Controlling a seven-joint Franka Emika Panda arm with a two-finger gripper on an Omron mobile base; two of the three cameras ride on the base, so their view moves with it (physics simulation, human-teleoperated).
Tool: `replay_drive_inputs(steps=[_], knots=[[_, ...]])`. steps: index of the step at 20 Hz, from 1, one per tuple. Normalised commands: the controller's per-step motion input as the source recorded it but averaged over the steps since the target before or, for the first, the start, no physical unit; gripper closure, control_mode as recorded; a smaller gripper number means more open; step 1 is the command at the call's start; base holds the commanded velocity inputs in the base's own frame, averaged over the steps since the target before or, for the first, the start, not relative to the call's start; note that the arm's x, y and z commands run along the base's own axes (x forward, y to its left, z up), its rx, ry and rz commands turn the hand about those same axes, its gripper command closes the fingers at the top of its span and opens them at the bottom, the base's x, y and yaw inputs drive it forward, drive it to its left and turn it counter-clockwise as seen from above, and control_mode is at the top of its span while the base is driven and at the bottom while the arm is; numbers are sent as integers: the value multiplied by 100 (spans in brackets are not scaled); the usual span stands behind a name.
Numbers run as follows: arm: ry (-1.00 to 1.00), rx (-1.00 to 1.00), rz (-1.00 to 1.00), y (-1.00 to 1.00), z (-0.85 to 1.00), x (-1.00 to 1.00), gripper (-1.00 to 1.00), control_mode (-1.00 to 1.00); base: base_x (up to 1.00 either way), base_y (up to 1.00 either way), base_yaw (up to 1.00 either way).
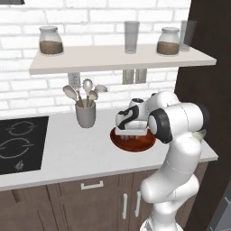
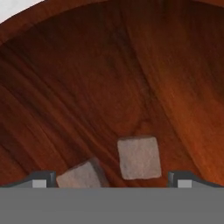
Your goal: Grab a lemon wedge from the fridge and one ice cube from the ice bowl, and put them in the glass of lemonade.
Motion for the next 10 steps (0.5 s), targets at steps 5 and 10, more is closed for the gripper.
replay_drive_inputs(steps=[5, 10], knots=[[0, 0, 0, 0, 0, 0, -100, -100, 0, 0, 0], [0, 0, 0, 0, 0, 0, 100, -100, 0, 0, 0]])
